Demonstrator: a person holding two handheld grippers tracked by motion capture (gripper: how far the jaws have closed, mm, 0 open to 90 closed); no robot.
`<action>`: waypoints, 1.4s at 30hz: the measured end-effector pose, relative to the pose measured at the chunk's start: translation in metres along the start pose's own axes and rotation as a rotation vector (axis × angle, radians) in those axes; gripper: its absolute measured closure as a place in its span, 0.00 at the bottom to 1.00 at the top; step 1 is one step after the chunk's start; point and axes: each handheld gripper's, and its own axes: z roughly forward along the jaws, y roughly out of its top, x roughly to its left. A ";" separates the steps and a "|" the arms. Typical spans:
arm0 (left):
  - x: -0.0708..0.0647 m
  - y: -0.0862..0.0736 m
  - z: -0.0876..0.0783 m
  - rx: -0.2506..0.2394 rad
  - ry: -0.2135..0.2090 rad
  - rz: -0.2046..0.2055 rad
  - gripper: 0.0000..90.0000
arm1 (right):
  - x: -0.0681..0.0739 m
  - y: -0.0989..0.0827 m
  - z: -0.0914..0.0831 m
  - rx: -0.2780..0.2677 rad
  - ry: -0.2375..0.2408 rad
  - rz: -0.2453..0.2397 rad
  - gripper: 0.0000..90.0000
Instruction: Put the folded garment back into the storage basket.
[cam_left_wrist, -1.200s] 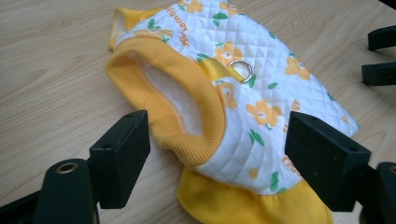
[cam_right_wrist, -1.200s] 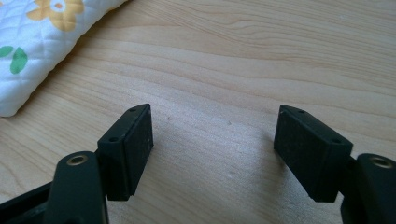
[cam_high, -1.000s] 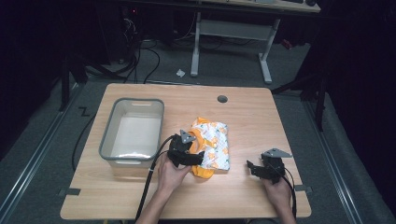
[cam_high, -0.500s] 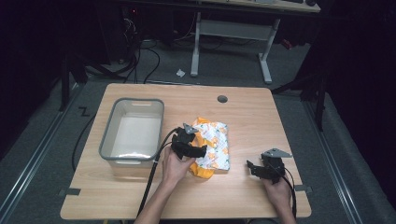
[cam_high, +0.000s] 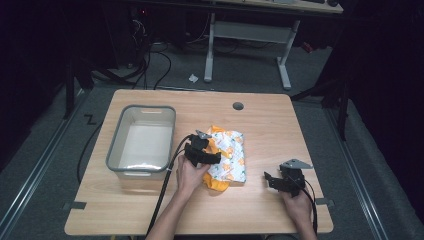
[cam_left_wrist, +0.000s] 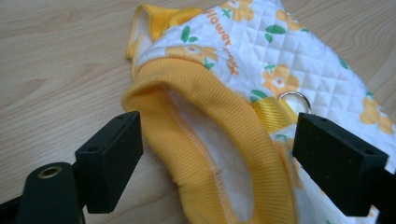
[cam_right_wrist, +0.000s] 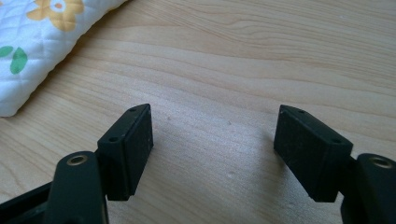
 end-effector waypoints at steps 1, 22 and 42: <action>0.000 -0.001 0.002 0.009 0.020 0.014 0.19 | 0.000 0.000 0.000 0.000 0.000 -0.001 0.32; -0.005 -0.007 0.018 0.072 0.027 0.040 0.36 | 0.000 0.000 0.000 0.000 -0.001 0.000 0.32; -0.011 -0.007 0.016 0.058 -0.034 0.070 0.75 | 0.000 0.000 0.000 0.000 0.000 -0.001 0.32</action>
